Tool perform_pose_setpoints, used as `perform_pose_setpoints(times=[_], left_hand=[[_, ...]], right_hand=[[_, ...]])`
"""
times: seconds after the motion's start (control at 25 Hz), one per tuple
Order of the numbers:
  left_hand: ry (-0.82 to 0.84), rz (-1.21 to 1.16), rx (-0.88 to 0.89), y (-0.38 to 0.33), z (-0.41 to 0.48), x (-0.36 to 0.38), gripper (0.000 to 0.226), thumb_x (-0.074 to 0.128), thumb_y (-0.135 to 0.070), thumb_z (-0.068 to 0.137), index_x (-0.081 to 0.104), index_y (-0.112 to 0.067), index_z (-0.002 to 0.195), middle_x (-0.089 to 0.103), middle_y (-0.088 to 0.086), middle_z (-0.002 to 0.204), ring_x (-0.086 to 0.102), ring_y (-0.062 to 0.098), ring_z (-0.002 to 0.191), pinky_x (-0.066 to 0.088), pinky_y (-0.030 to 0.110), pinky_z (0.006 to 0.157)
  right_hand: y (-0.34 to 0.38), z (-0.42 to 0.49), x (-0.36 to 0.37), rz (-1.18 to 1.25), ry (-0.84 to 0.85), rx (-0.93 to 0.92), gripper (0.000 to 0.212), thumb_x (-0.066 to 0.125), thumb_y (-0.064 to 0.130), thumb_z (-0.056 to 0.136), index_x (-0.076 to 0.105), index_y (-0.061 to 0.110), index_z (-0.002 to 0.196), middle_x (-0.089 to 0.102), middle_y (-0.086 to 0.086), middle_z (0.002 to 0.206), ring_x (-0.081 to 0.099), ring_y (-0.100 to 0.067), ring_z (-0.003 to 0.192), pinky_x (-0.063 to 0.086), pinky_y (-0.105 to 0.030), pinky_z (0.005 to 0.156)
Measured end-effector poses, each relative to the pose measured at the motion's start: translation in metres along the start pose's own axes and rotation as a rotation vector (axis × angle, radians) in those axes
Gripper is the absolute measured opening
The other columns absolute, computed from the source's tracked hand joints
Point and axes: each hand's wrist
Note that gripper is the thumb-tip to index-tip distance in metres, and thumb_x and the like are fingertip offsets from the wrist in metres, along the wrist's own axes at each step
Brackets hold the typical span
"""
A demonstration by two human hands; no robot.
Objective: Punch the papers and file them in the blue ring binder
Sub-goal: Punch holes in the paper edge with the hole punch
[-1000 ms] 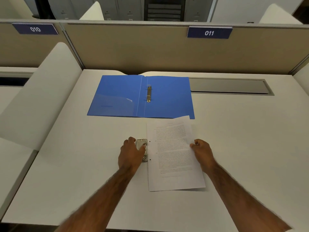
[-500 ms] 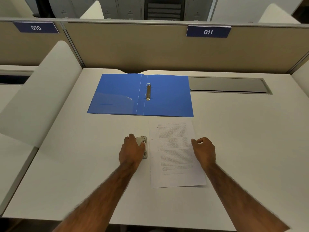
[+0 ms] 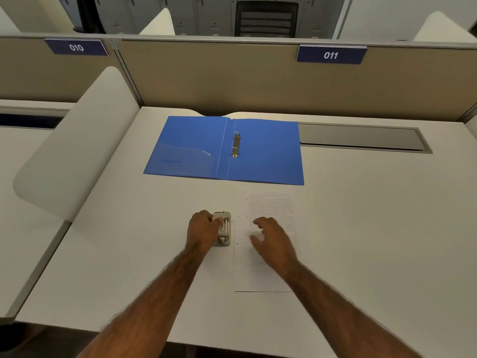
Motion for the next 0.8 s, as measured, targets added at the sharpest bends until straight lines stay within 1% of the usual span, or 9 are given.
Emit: perform_pose_setpoints(times=[0.08, 0.12, 0.2, 0.28, 0.36, 0.52, 0.6, 0.68, 0.8], left_hand=[[-0.006, -0.030, -0.023, -0.003, 0.000, -0.002, 0.018, 0.063, -0.027, 0.092, 0.066, -0.009, 0.090, 0.066, 0.002, 0.089, 0.056, 0.013, 0.075, 0.034, 0.017, 0.054], [-0.009, -0.035, -0.028, -0.003, -0.001, -0.004, 0.019, 0.064, -0.028, 0.092, 0.068, -0.009, 0.091, 0.066, 0.000, 0.087, 0.057, 0.013, 0.076, 0.034, 0.018, 0.055], [-0.016, -0.044, -0.042, -0.001, -0.005, -0.003, 0.021, 0.063, -0.030, 0.092, 0.066, -0.012, 0.081, 0.063, -0.004, 0.076, 0.056, 0.012, 0.070, 0.031, 0.014, 0.050], [-0.022, -0.062, -0.063, 0.000, -0.007, -0.005, 0.025, 0.062, -0.029, 0.091, 0.060, -0.014, 0.071, 0.057, -0.006, 0.065, 0.052, 0.010, 0.061, 0.033, 0.014, 0.044], [0.000, -0.075, -0.083, 0.004, -0.005, -0.006, 0.025, 0.063, -0.027, 0.089, 0.059, -0.015, 0.068, 0.056, -0.007, 0.062, 0.051, 0.009, 0.058, 0.031, 0.015, 0.044], [0.094, -0.152, -0.081, 0.014, 0.007, -0.014, 0.021, 0.065, -0.025, 0.089, 0.063, -0.016, 0.070, 0.063, -0.003, 0.071, 0.054, 0.009, 0.062, 0.034, 0.017, 0.050], [0.106, -0.193, -0.079, 0.024, 0.022, -0.031, 0.015, 0.066, -0.025, 0.088, 0.071, -0.011, 0.085, 0.071, 0.001, 0.085, 0.061, 0.012, 0.072, 0.037, 0.016, 0.053], [0.081, -0.203, -0.070, 0.039, 0.042, -0.061, 0.018, 0.065, -0.026, 0.088, 0.073, -0.011, 0.096, 0.073, 0.002, 0.095, 0.064, 0.014, 0.079, 0.038, 0.015, 0.055], [0.012, -0.202, -0.072, 0.068, 0.072, -0.113, 0.021, 0.065, -0.025, 0.088, 0.073, -0.011, 0.103, 0.072, 0.000, 0.099, 0.064, 0.013, 0.081, 0.038, 0.012, 0.055]], right_hand=[[0.020, 0.009, 0.016, -0.121, 0.154, -0.148, 0.067, 0.070, 0.033, 0.086, 0.040, 0.023, 0.145, 0.045, 0.000, 0.146, 0.045, -0.022, 0.130, 0.043, -0.037, 0.105], [0.030, 0.015, 0.022, -0.171, 0.187, -0.215, 0.074, 0.073, 0.034, 0.083, 0.036, 0.024, 0.147, 0.042, 0.000, 0.149, 0.043, -0.023, 0.132, 0.043, -0.039, 0.106], [0.043, 0.028, 0.031, -0.230, 0.189, -0.312, 0.076, 0.075, 0.036, 0.081, 0.035, 0.026, 0.144, 0.043, 0.001, 0.147, 0.045, -0.025, 0.130, 0.046, -0.043, 0.102], [0.048, 0.041, 0.035, -0.290, 0.215, -0.345, 0.077, 0.074, 0.037, 0.083, 0.033, 0.024, 0.147, 0.040, -0.002, 0.150, 0.043, -0.027, 0.133, 0.045, -0.045, 0.104], [0.046, 0.049, 0.036, -0.357, 0.254, -0.372, 0.080, 0.074, 0.037, 0.083, 0.031, 0.022, 0.149, 0.036, -0.003, 0.154, 0.040, -0.027, 0.136, 0.044, -0.045, 0.105], [0.057, 0.053, 0.040, -0.359, 0.232, -0.410, 0.075, 0.077, 0.044, 0.078, 0.042, 0.021, 0.140, 0.046, -0.003, 0.144, 0.049, -0.024, 0.124, 0.047, -0.038, 0.099], [0.078, 0.058, 0.047, -0.320, 0.202, -0.413, 0.069, 0.076, 0.045, 0.078, 0.047, 0.019, 0.135, 0.051, -0.003, 0.136, 0.053, -0.022, 0.115, 0.050, -0.037, 0.095], [0.111, 0.072, 0.063, -0.300, 0.185, -0.430, 0.067, 0.077, 0.047, 0.076, 0.051, 0.018, 0.130, 0.053, -0.002, 0.129, 0.054, -0.020, 0.109, 0.051, -0.037, 0.091], [0.167, 0.099, 0.096, -0.272, 0.180, -0.448, 0.065, 0.078, 0.051, 0.072, 0.053, 0.019, 0.122, 0.056, -0.002, 0.121, 0.056, -0.019, 0.100, 0.054, -0.038, 0.085]])
Point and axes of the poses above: each hand's wrist, its own z-axis towards the middle knuckle, its own x-axis out of the palm, y = z × x
